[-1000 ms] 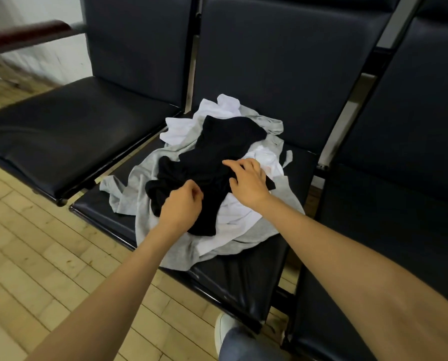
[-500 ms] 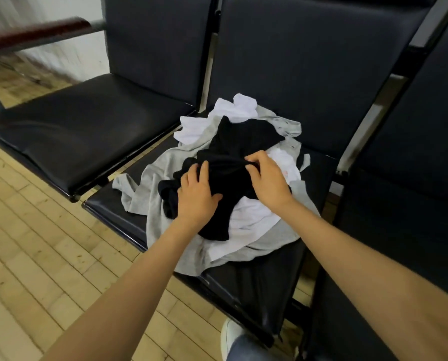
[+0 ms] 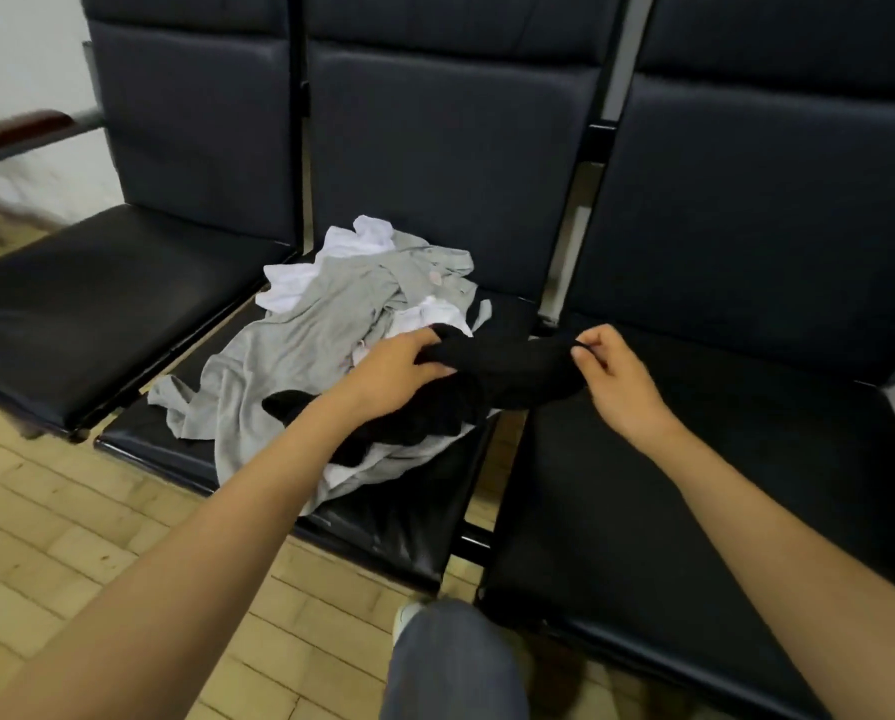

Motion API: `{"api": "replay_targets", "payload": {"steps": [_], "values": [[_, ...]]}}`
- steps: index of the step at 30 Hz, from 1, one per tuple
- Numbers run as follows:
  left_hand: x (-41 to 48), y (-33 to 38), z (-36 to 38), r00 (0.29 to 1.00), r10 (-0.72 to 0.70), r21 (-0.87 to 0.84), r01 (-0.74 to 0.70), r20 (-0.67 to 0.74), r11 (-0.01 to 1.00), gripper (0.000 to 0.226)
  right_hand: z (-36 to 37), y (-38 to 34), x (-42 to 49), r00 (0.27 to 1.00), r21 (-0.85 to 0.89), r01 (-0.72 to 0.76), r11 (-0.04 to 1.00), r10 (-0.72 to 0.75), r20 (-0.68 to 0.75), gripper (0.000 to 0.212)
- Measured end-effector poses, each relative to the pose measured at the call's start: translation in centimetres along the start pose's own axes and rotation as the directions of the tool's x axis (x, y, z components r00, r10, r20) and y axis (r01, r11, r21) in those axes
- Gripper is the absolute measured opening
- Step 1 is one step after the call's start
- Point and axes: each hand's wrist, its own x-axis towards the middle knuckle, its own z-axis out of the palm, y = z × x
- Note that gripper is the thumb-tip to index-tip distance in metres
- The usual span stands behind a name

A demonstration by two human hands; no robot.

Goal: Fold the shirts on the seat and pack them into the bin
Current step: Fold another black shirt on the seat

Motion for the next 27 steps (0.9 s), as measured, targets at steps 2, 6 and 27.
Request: {"api": "replay_targets", "payload": {"steps": [2,6,27], "values": [[0.0,3.4,1.1,0.997,0.001,-0.165,0.011,0.073,0.986,0.012,-3.2,0.8,-0.8,0.995,0.032,-0.035,0.999,0.037,-0.088,0.008],[0.9,10.4,6.0,0.971,0.064,-0.355,0.023,0.231,0.935,0.003,-11.1,2.6,-3.7,0.964,0.053,-0.074,0.996,0.085,-0.251,0.008],[4.2,12.6,27.9,0.955,-0.143,0.242,0.079,0.261,0.967,0.063,-16.1,15.9,-8.1,0.852,-0.354,-0.513,0.782,0.512,-0.104,0.049]]}}
